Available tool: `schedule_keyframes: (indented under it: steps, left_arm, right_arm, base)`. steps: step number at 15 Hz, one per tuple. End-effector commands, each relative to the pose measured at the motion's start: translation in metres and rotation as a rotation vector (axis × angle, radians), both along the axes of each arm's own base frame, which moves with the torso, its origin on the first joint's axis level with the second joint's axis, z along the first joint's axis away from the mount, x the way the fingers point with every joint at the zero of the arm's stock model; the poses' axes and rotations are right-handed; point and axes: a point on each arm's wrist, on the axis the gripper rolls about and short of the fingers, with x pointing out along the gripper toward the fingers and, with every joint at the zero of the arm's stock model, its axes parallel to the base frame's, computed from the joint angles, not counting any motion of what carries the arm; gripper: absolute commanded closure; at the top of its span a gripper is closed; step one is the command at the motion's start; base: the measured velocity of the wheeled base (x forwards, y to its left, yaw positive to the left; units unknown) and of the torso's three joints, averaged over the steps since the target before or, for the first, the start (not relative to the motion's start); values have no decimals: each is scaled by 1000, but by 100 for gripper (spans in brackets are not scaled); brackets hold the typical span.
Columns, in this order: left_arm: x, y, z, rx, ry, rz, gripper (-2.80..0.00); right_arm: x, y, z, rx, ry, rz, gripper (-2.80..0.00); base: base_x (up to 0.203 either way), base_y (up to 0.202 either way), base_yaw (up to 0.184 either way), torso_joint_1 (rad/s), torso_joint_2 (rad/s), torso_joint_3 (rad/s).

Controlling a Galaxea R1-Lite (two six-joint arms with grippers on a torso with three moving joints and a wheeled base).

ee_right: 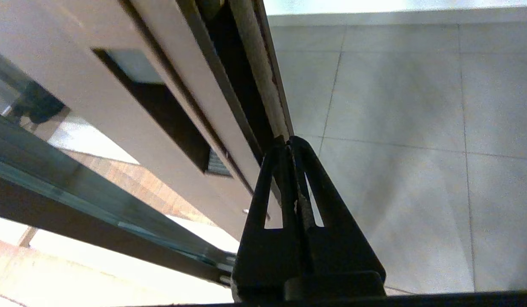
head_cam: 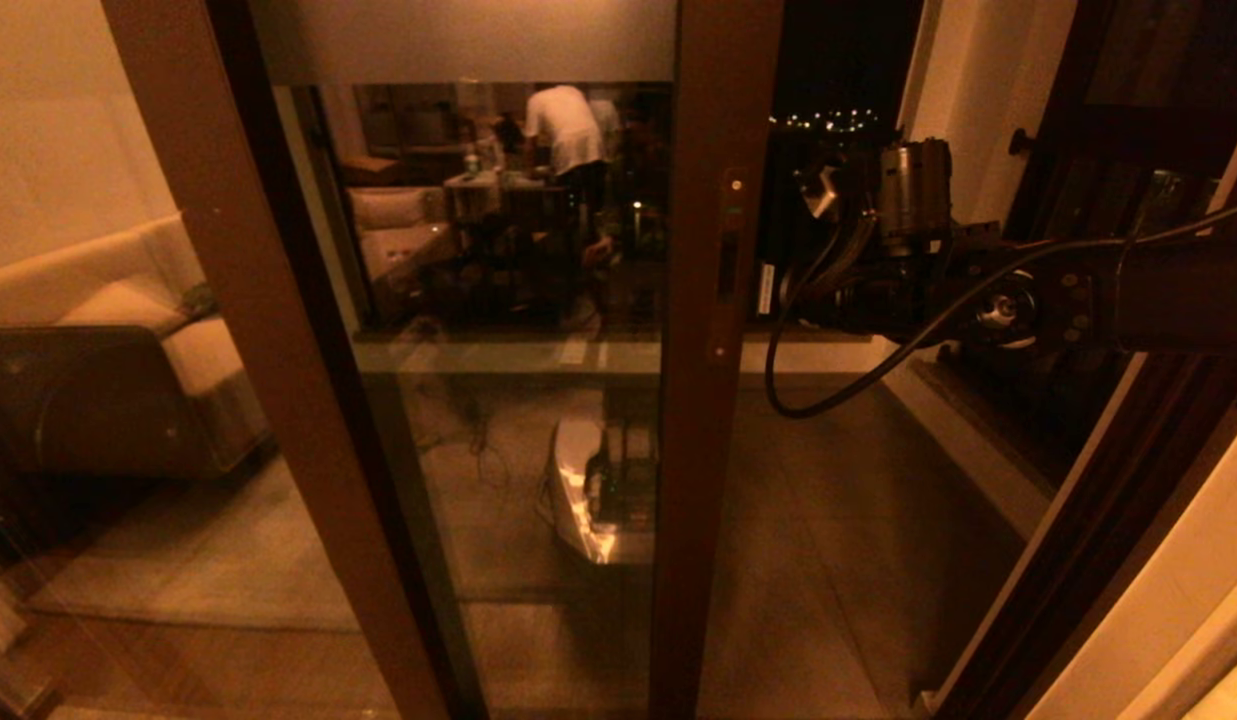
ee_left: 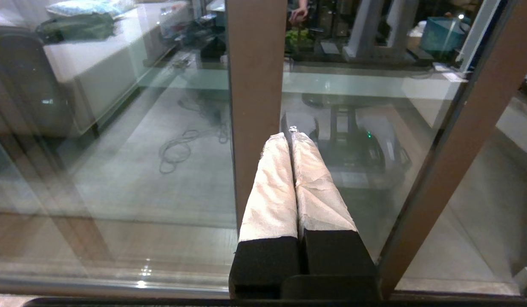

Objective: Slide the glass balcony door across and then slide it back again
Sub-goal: Open the slid door

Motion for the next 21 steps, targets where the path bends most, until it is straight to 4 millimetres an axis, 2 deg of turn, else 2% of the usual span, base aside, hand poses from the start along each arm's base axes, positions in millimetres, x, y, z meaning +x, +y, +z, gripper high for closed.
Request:
schedule_keyframes:
  steps: [1,13,19,21]
  left_arm:
    - [2,0,-6,-1,21,0,0]
    - [2,0,-6,-1,21,1,0]
    - [2,0,-6,-1,21,0,0]
    - [2,0,-6,-1,21,0,0]
  right_arm:
    - [1,13,-6,-2,8,27,0]
    - [-10,63,-19,-33,8,84,0]
    - [0,88,-35,-54,6,65,0]
    - [-2,89,-37,-58,11,63,0]
  base:
    - [0,0,0,0,0,0]
    - [0,0,0,0,0,0]
    - [0,0,0,0,0,0]
    - [0,0,0,0,0,0]
